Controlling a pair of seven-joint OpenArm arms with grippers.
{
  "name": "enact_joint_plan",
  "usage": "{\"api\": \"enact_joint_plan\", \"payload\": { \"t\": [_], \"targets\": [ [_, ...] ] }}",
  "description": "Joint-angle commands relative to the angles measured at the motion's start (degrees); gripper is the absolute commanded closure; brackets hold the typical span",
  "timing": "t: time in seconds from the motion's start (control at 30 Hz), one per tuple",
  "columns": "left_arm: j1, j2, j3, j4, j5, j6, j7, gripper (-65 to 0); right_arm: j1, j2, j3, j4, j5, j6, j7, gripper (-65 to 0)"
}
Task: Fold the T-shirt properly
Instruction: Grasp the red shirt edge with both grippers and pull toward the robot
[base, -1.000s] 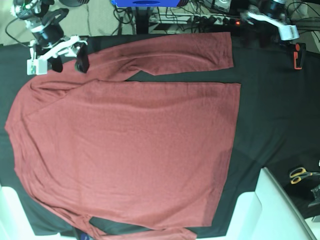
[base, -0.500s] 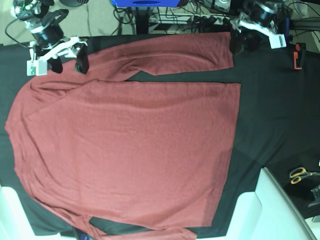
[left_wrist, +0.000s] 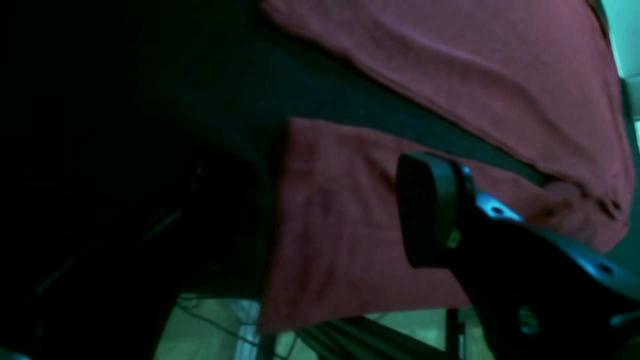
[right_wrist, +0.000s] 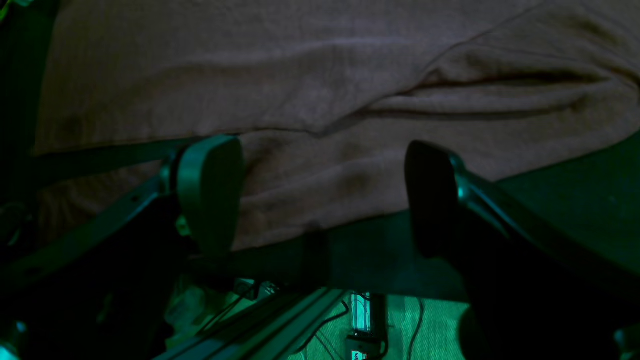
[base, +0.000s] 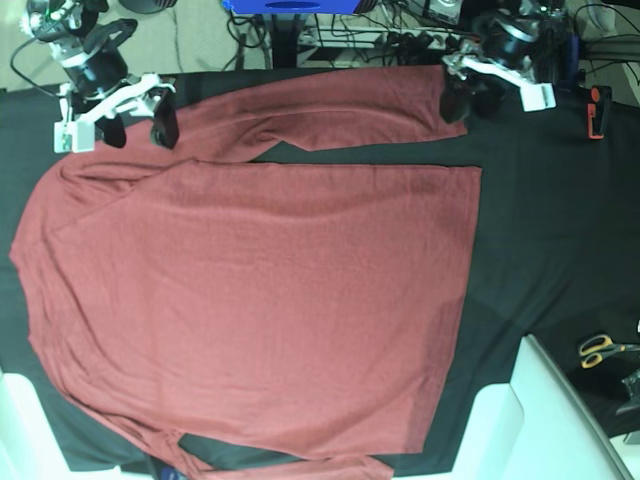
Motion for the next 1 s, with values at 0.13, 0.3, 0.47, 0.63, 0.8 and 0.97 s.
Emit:
{"api": "enact_joint_plan", "payload": {
  "t": [0.13, 0.3, 0.47, 0.63, 0.8, 0.97],
  "targets": [
    [0.64, 0.05, 4.97, -0.16, 0.55, -0.19, 1.69, -44.8, -0.26, 0.25, 0.31, 0.79, 0.54, 0.40, 1.38, -48.0],
    [0.64, 0.23, 4.97, -0.24, 0.46, -0.19, 1.69, -44.8, -0.35, 0.25, 0.31, 0.79, 0.54, 0.40, 1.38, -48.0],
    [0.46, 0.23, 4.97, -0.24, 0.46, -0.19, 1.69, -35.5, -0.35, 0.25, 1.10, 0.79, 0.54, 0.40, 1.38, -48.0],
    [-0.60, 0.32, 5.41, -0.24, 0.29, -0.19, 1.69, -6.4, 1.14, -3.53, 8.05, 0.70, 0.63, 0.40, 1.38, -48.0],
    [-1.30, 0.32, 5.41, 0.02, 0.20, -0.19, 1.69, 0.0, 5.72, -4.76, 13.50, -3.78, 0.63, 0.40, -2.93, -48.0],
    [-1.30, 0.05, 5.50, 0.11, 0.20, -0.19, 1.69, 0.0, 15.21, -4.58, 24.93, -15.04, 5.02, 0.84, -13.57, -45.5]
  ]
}}
